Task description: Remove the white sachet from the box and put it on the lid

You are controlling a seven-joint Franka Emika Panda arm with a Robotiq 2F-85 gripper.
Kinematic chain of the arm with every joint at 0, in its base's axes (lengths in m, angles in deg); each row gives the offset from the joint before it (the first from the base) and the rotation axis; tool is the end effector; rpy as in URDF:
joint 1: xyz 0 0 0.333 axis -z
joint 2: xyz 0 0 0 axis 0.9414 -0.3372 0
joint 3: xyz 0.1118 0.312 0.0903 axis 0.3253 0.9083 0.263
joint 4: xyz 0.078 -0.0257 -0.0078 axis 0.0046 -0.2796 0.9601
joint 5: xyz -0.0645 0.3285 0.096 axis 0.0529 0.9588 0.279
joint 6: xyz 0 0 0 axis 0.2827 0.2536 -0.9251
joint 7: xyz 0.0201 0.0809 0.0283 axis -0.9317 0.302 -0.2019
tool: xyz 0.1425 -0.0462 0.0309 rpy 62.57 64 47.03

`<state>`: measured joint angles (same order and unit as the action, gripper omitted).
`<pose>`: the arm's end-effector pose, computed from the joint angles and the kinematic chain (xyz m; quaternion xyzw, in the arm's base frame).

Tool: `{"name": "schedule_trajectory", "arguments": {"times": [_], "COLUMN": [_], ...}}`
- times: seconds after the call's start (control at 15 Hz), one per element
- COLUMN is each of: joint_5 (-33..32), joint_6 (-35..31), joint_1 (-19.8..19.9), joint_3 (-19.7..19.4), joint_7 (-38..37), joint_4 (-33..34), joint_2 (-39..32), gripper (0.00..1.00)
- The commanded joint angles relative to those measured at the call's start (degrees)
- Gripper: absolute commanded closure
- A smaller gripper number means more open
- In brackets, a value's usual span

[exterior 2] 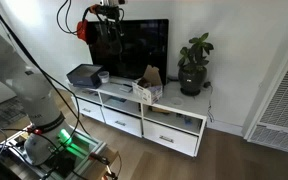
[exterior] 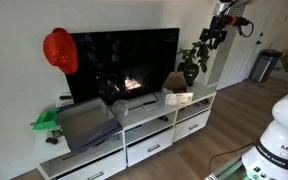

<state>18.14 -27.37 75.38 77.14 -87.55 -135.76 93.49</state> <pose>0.4088 -0.0924 0.5563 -0.9907 0.1230 -0.0511 0.0278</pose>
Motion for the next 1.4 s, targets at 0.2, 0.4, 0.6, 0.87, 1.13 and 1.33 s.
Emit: {"name": "schedule_trajectory", "arguments": {"times": [0.2, 0.4, 0.6, 0.87, 1.13, 1.33], "joint_5": [0.14, 0.14, 0.27, 0.20, 4.22, 9.20], "joint_6": [0.14, 0.14, -3.65, -11.65, -21.21, -27.40], "joint_1": [0.42, 0.42, 0.13, -0.12, -0.15, 0.27], "joint_3": [0.34, 0.34, 0.50, 1.25, 0.45, 0.30], "joint_7": [0.14, 0.14, 0.27, -0.56, 2.59, 6.00], "joint_4": [0.20, 0.20, -0.47, -3.64, -5.13, -4.49], "joint_2": [-0.07, -0.07, -3.09, -8.30, -14.99, -20.33], "gripper": [0.00, 0.00, 0.00, 0.00, 0.00, 0.00]}}
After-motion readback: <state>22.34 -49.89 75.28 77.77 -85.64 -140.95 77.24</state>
